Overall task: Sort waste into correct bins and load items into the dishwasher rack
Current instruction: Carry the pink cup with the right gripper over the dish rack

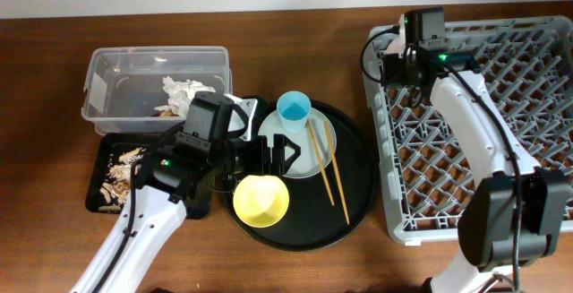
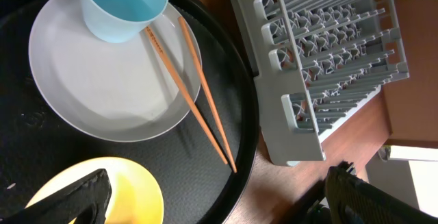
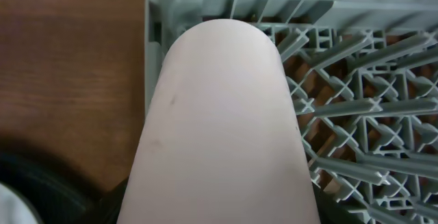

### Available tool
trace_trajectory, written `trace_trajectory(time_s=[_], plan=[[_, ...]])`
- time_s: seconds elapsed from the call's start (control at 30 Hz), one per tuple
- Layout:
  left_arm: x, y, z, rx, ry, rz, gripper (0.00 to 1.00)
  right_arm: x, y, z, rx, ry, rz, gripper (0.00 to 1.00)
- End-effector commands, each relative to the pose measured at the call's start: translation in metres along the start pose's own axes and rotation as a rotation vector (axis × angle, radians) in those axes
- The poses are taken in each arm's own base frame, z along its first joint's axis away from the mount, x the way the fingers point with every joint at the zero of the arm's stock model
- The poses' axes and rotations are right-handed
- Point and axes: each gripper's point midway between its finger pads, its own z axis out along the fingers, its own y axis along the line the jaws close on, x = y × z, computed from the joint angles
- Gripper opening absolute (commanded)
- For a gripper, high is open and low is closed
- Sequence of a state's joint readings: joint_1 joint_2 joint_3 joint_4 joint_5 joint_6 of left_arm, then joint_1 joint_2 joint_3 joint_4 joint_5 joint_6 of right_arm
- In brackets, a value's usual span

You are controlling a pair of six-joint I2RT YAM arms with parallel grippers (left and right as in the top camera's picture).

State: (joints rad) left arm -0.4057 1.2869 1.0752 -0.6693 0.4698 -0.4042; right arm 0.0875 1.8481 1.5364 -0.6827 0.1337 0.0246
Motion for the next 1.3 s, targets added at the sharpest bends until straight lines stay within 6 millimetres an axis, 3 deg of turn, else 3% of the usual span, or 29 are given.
trace_trajectory(time_s=[0.0,0.3,0.43,1.0,1.07,1.17,1.27], plan=[[0.001,0.003,0.001,-0.010,0.001,0.005,0.99,0.003,-0.006,0.012,0.029,0.021,-0.001,0.37],[0.001,0.003,0.001,-0.010,0.001,0.005,0.99,0.016,-0.028,0.027,0.054,0.076,0.035,0.39],[0.000,0.003,0.001,-0.010,0.001,0.005,0.99,0.017,-0.023,0.027,0.025,0.080,0.027,0.51],[0.001,0.003,0.001,-0.010,0.001,0.005,0.99,0.015,-0.013,0.027,-0.029,0.071,0.027,0.56],[0.001,0.003,0.001,-0.010,0.001,0.005,0.99,0.014,-0.013,0.027,-0.029,0.068,0.027,0.60],[0.001,0.003,0.001,-0.010,0.001,0.005,0.99,0.014,-0.013,0.027,-0.029,0.069,0.027,0.77],[0.001,0.003,0.001,-0.010,0.001,0.005,0.99,0.014,-0.013,0.027,-0.029,0.068,0.027,0.80]])
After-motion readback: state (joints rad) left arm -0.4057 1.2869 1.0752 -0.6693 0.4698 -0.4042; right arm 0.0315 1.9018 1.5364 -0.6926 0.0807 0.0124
